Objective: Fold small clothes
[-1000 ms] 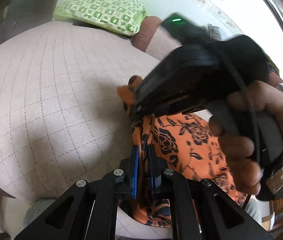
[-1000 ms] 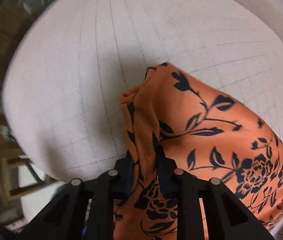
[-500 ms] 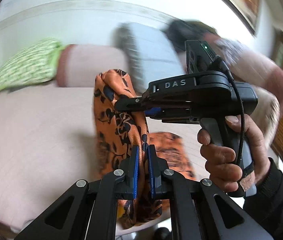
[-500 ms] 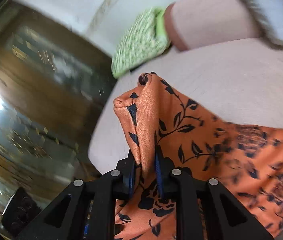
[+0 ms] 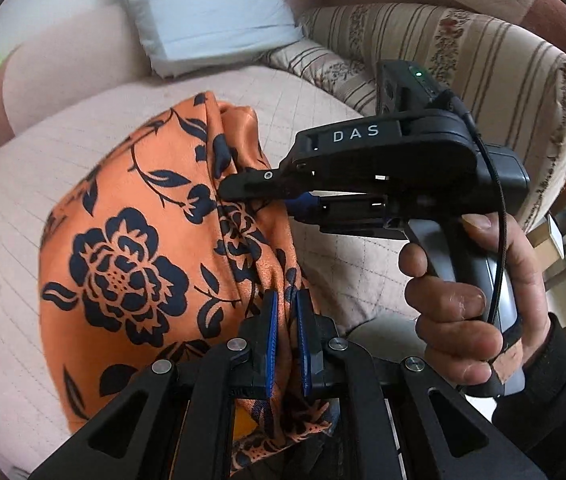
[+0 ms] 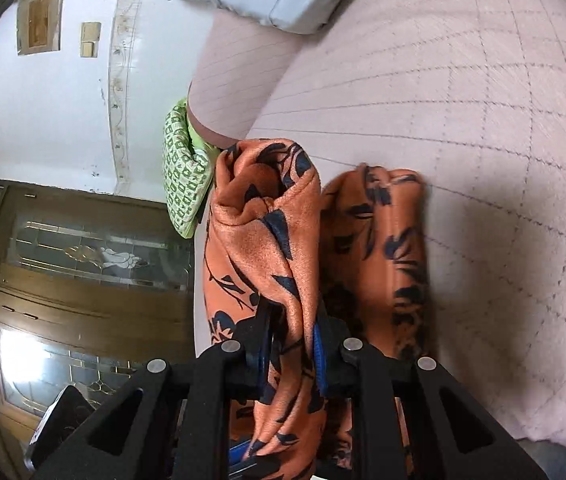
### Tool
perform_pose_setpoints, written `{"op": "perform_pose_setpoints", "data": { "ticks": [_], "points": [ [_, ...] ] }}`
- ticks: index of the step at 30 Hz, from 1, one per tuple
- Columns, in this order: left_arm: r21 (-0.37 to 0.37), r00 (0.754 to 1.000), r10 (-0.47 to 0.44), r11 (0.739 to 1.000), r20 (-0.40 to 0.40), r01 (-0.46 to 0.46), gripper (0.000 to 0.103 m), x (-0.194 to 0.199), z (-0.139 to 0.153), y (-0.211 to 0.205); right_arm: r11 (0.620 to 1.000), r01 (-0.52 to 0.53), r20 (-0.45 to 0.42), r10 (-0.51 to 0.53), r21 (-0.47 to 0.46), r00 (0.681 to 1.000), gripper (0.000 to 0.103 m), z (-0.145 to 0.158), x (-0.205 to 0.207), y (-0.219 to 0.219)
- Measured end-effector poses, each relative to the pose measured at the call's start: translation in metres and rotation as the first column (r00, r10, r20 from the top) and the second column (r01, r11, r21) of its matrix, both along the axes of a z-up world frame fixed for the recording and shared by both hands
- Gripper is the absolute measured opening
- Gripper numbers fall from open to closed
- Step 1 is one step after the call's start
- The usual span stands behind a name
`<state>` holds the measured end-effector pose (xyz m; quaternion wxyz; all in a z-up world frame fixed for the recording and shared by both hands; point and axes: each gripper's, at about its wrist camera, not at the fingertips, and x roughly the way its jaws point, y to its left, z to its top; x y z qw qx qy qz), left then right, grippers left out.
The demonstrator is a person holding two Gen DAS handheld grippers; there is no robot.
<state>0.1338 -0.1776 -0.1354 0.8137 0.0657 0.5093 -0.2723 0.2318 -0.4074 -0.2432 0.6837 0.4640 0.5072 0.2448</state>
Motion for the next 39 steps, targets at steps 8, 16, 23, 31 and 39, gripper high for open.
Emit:
{"op": "perform_pose_setpoints", "data": {
  "ticks": [8,16,23,31,39],
  "points": [
    [-0.153,0.98,-0.012,0.988,-0.201,-0.02,0.017,0.016,0.003,0.016,0.991,0.065,-0.008,-0.066,-0.114,0.998,0.03,-0.004,-0.003,-0.013],
    [-0.066,0.986,0.168,0.984,-0.001,-0.167,0.048,-0.026,0.044,0.099,0.976,0.084,0.139,-0.057,-0.201,0.989,0.041,0.047,-0.067,0.003],
    [-0.06,0.966,0.235,0.968,-0.112,-0.242,0.046,-0.024,0.008,0.104,0.861,-0.031,0.037,0.058,-0.507,0.998,0.029,0.023,-0.071,0.064],
    [-0.005,0.986,0.133,0.991,-0.099,-0.134,0.046,-0.04,-0.005,0.079,0.835,-0.008,0.106,0.079,-0.55,0.991,0.015,0.054,-0.097,0.062],
    [-0.092,0.974,0.191,0.975,-0.119,-0.203,0.046,-0.052,0.009,0.119,0.787,-0.064,0.09,0.15,-0.613,0.985,0.047,0.047,-0.113,0.084]
  ]
}}
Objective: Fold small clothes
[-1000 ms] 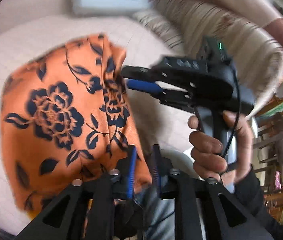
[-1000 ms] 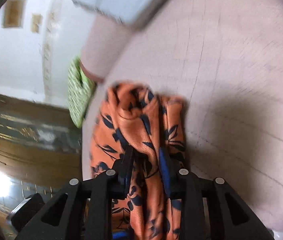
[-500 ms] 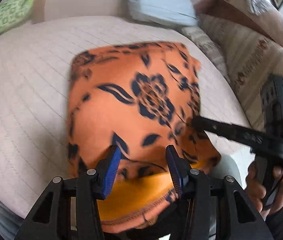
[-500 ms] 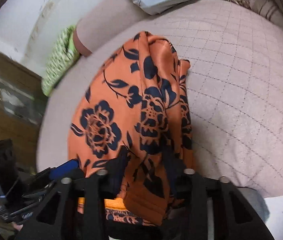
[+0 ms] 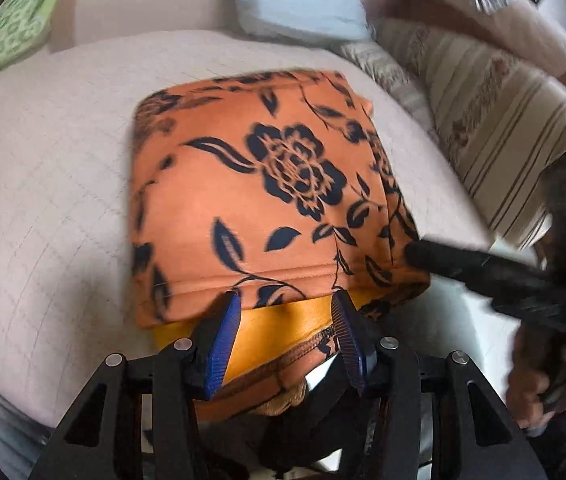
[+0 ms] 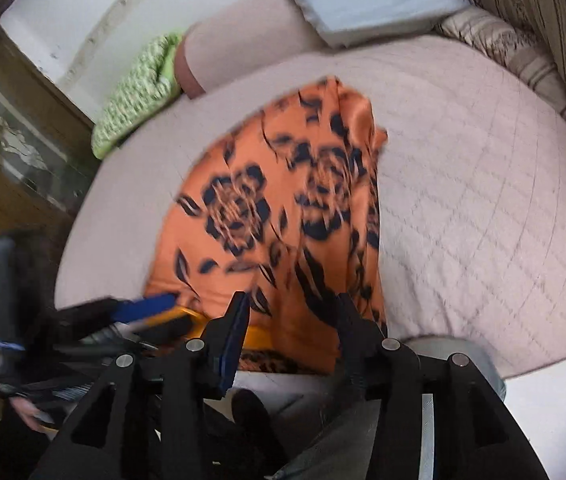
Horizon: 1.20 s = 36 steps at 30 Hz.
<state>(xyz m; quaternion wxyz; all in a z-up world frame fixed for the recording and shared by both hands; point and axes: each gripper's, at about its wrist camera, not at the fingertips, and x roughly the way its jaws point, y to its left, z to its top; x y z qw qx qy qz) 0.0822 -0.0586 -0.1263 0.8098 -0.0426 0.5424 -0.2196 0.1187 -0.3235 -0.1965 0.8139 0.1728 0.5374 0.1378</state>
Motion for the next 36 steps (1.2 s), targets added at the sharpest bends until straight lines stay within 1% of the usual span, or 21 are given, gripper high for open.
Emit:
{"op": "perform_pose_setpoints", "data": {
  "ticks": [2,3,4,5,6,7,8,10,12,14,16,18,20,21,22,25,29,31,33,34,36],
  "points": [
    [-0.012,0.999,0.037,0.999,0.005,-0.037,0.047,0.002,0.002,0.01,1.0,0.016,-0.028,-0.016,-0.016,0.999,0.045,-0.012,0.0,-0.002],
    [-0.012,0.999,0.047,0.999,0.001,-0.047,0.047,0.004,0.001,0.013,1.0,0.011,-0.027,-0.012,-0.028,1.0,0.034,-0.015,0.003,0.0],
    [-0.014,0.998,0.056,0.998,-0.007,-0.056,0.046,0.006,-0.001,0.015,0.998,0.002,-0.021,-0.003,-0.056,1.0,0.009,-0.018,0.005,0.004],
    [-0.019,0.998,0.064,0.998,-0.019,-0.065,0.045,0.007,-0.002,0.018,0.994,0.007,-0.029,-0.01,-0.105,1.0,0.006,-0.02,0.008,0.007],
    [-0.021,0.998,0.066,0.998,-0.019,-0.066,0.045,0.007,-0.003,0.018,0.991,0.024,-0.046,-0.031,-0.134,0.998,0.006,-0.018,0.01,0.006],
    [-0.02,0.998,0.065,0.998,-0.011,-0.065,0.045,0.006,-0.002,0.019,0.994,0.042,-0.041,-0.046,-0.106,0.998,0.006,-0.013,0.009,0.001],
    [-0.018,0.998,0.061,0.998,0.0,-0.061,0.045,0.004,-0.001,0.019,0.997,0.063,-0.022,-0.064,-0.047,0.998,0.006,-0.004,0.007,-0.009],
    [-0.02,0.999,0.053,0.998,-0.008,-0.053,0.045,0.006,-0.007,0.017,0.994,0.109,-0.019,-0.109,-0.018,0.994,0.006,0.004,0.006,-0.028],
    [-0.021,0.999,0.044,0.999,-0.03,-0.044,0.045,0.008,-0.013,0.011,0.99,0.142,-0.057,-0.142,0.007,0.988,0.006,-0.009,0.01,-0.046],
    [0.006,0.999,0.023,1.0,-0.037,-0.023,0.045,0.007,-0.015,0.003,0.988,0.153,-0.146,-0.155,-0.028,0.977,0.006,-0.041,0.023,-0.049],
    [0.02,1.0,0.008,1.0,-0.027,-0.007,0.045,0.005,-0.01,0.001,0.989,0.148,-0.185,-0.151,-0.03,0.971,0.006,-0.053,0.03,-0.045],
    [-0.012,1.0,0.016,1.0,-0.007,-0.016,0.045,0.003,0.002,0.01,0.992,0.115,-0.159,-0.122,-0.058,0.98,0.014,-0.041,0.03,-0.037],
    [-0.054,0.998,0.054,0.997,-0.009,-0.055,0.047,0.008,0.012,0.024,0.993,0.103,-0.112,-0.109,-0.057,0.988,0.031,-0.025,0.028,-0.036],
    [-0.073,0.997,0.078,0.994,-0.012,-0.079,0.049,0.012,0.015,0.032,0.994,0.098,-0.1,-0.101,-0.041,0.99,0.049,-0.02,0.027,-0.036],
    [-0.086,0.994,0.105,0.991,-0.014,-0.106,0.051,0.017,0.016,0.039,0.995,0.094,-0.079,-0.096,-0.023,0.992,0.062,-0.013,0.027,-0.036],
    [-0.088,0.98,0.195,0.976,-0.025,-0.197,0.052,0.039,0.013,0.061,0.997,0.073,-0.022,-0.072,0.024,0.997,0.068,0.004,0.031,-0.039],
    [-0.155,0.951,0.293,0.939,-0.101,-0.306,0.054,0.074,-0.002,0.087,0.988,0.086,-0.029,-0.083,0.125,0.996,0.069,0.006,0.058,-0.045],
    [-0.162,0.939,0.317,0.928,-0.134,-0.336,0.054,0.089,-0.01,0.091,0.984,0.115,-0.035,-0.112,0.136,0.993,0.07,0.002,0.074,-0.048],
    [-0.173,0.935,0.323,0.922,-0.149,-0.346,0.055,0.102,-0.017,0.09,0.976,0.144,-0.067,-0.135,0.163,0.989,0.071,-0.007,0.093,-0.054],
    [-0.172,0.934,0.32,0.923,-0.156,-0.345,0.056,0.109,-0.022,0.087,0.973,0.149,-0.082,-0.136,0.177,0.987,0.074,-0.013,0.102,-0.055],
    [-0.173,0.936,0.307,0.926,-0.171,-0.335,0.057,0.12,-0.033,0.081,0.972,0.142,-0.108,-0.123,0.19,0.987,0.075,-0.025,0.116,-0.055]
  ]
}}
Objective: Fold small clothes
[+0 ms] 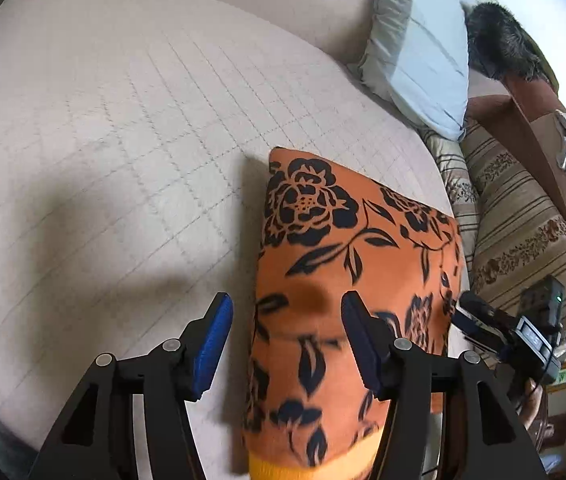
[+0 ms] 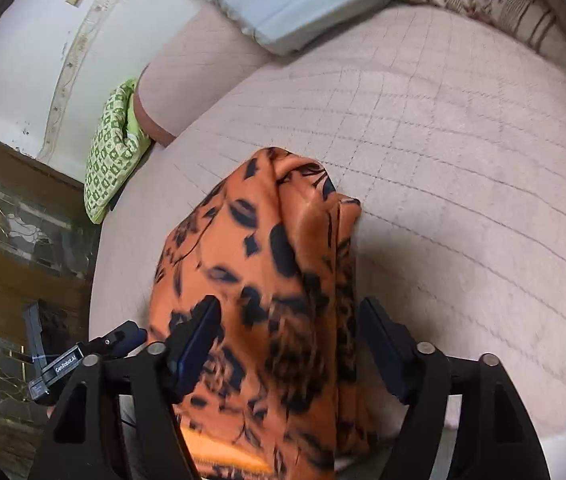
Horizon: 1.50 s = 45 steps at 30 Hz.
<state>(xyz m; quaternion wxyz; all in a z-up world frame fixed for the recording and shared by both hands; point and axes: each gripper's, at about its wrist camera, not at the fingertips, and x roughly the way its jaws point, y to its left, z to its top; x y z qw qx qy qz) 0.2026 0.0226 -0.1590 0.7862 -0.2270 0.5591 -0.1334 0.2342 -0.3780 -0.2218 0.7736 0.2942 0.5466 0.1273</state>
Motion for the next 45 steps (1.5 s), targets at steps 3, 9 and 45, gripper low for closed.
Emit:
{"op": "perform_pose_setpoints", "data": {
  "ticks": [3,9,45],
  "points": [
    [-0.021,0.999,-0.012,1.0,-0.039,0.011,0.063,0.015,-0.023,-0.01,0.999,-0.034,-0.066,0.035,0.017,0.997,0.075,-0.026,0.014,0.007],
    [-0.153,0.994,0.058,0.986,-0.09,-0.072,0.074,0.026,-0.057,0.002,0.987,-0.019,-0.077,0.032,0.16,0.997,0.076,-0.046,0.006,0.009],
    [0.049,0.958,0.119,0.989,0.261,-0.136,0.029,-0.025,0.109,0.063,0.96,-0.25,0.135,0.232,0.129,0.963,0.028,0.091,-0.005,0.185]
  ]
}}
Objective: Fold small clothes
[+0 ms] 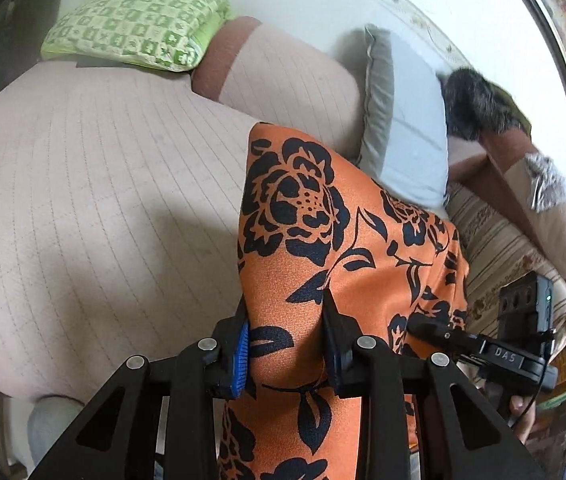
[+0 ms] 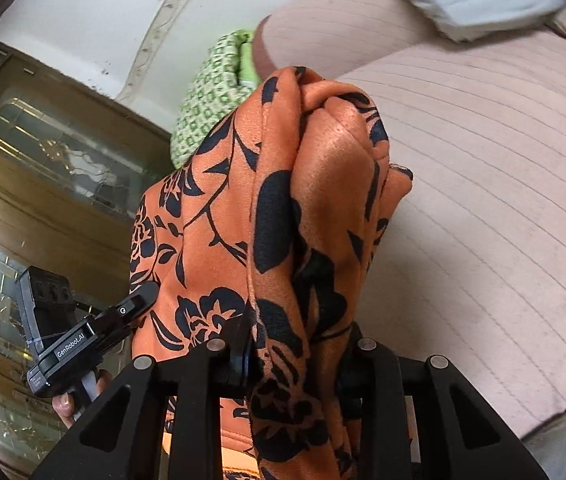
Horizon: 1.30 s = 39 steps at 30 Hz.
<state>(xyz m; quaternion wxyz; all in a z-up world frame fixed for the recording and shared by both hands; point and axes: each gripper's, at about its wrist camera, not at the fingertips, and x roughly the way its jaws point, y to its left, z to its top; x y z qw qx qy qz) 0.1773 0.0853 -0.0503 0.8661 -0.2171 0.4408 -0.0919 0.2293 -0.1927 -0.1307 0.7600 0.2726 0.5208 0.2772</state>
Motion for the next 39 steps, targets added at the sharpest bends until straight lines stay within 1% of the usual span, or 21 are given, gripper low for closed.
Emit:
{"op": "perform_pose_setpoints", "data": {
  "ticks": [2,5,7,9,13,15,17,20,22,25,28,29,30,31,32,33,34,36,37,38,39],
  "points": [
    [-0.03,1.0,0.003,1.0,-0.002,-0.003,0.029,0.006,0.001,0.012,1.0,-0.004,-0.001,0.004,0.003,1.0,0.028,0.006,0.007,0.009],
    [-0.047,1.0,0.005,0.999,0.002,-0.005,0.029,0.014,0.005,0.036,1.0,-0.007,0.008,0.007,-0.012,1.0,0.028,0.014,0.011,0.015],
    [-0.059,1.0,0.006,0.998,0.005,-0.005,0.029,0.018,0.0,0.044,1.0,-0.006,0.01,0.006,-0.02,1.0,0.028,0.016,0.012,0.015],
    [-0.055,1.0,0.004,0.998,0.003,-0.004,0.029,0.026,-0.006,0.05,0.999,-0.002,0.011,0.002,-0.036,1.0,0.028,0.017,0.018,0.018],
    [-0.047,1.0,-0.001,0.999,-0.006,0.001,0.029,0.06,-0.017,0.044,0.997,0.014,0.01,-0.013,-0.073,1.0,0.028,0.016,0.03,0.018],
    [-0.055,1.0,-0.004,0.998,-0.016,0.003,0.029,0.082,-0.026,0.04,0.996,0.025,0.005,-0.024,-0.082,1.0,0.028,0.012,0.045,0.02],
    [-0.071,0.999,-0.007,0.997,-0.037,0.005,0.029,0.109,-0.04,0.039,0.995,0.038,0.0,-0.038,-0.088,0.999,0.028,0.003,0.058,0.017],
    [-0.072,0.998,-0.01,0.997,-0.069,0.005,0.029,0.144,-0.063,0.035,0.995,0.054,-0.032,-0.057,-0.08,0.998,0.028,-0.018,0.086,0.014],
    [-0.074,0.996,-0.012,0.997,-0.094,0.005,0.029,0.17,-0.081,0.032,0.995,0.06,-0.06,-0.065,-0.083,0.996,0.028,-0.039,0.104,0.012],
    [-0.091,0.989,-0.01,0.996,-0.15,-0.004,0.03,0.211,-0.117,0.029,0.995,0.073,-0.106,-0.081,-0.074,0.991,0.028,-0.069,0.126,0.006],
    [-0.074,0.982,0.001,0.997,-0.19,-0.015,0.033,0.238,-0.149,0.026,0.994,0.084,-0.162,-0.095,-0.074,0.982,0.029,-0.107,0.146,0.001],
    [-0.048,0.978,0.012,0.999,-0.206,-0.022,0.035,0.246,-0.164,0.025,0.994,0.082,-0.172,-0.094,-0.077,0.981,0.029,-0.118,0.15,0.0],
    [-0.016,0.976,0.028,0.999,-0.216,-0.032,0.04,0.25,-0.173,0.024,0.994,0.079,-0.178,-0.092,-0.081,0.98,0.031,-0.126,0.152,0.0],
    [0.013,0.974,0.048,0.999,-0.22,-0.046,0.048,0.253,-0.183,0.025,0.994,0.074,-0.18,-0.088,-0.082,0.98,0.036,-0.134,0.155,0.001],
    [0.019,0.975,0.055,0.998,-0.215,-0.052,0.052,0.255,-0.191,0.027,0.995,0.066,-0.175,-0.077,-0.069,0.982,0.04,-0.143,0.157,0.001],
    [0.003,0.976,0.056,0.998,-0.209,-0.057,0.057,0.256,-0.195,0.031,0.996,0.066,-0.173,-0.076,-0.063,0.982,0.045,-0.146,0.156,0.0],
    [-0.016,0.976,0.06,0.998,-0.21,-0.065,0.057,0.256,-0.196,0.035,0.996,0.065,-0.175,-0.074,-0.058,0.982,0.05,-0.15,0.156,-0.002],
    [-0.076,0.974,0.057,0.994,-0.217,-0.075,0.054,0.247,-0.189,0.042,0.997,0.069,-0.189,-0.076,-0.045,0.979,0.05,-0.145,0.15,-0.006],
    [-0.093,0.978,0.056,0.993,-0.199,-0.076,0.055,0.238,-0.181,0.046,0.996,0.069,-0.184,-0.078,-0.056,0.98,0.051,-0.137,0.146,-0.007],
    [-0.096,0.984,0.06,0.992,-0.166,-0.077,0.056,0.228,-0.172,0.05,0.996,0.068,-0.149,-0.077,-0.064,0.986,0.053,-0.121,0.135,-0.01],
    [-0.092,0.988,0.066,0.993,-0.141,-0.08,0.057,0.218,-0.164,0.053,0.996,0.069,-0.126,-0.077,-0.064,0.989,0.06,-0.111,0.128,-0.011]
  ]
}}
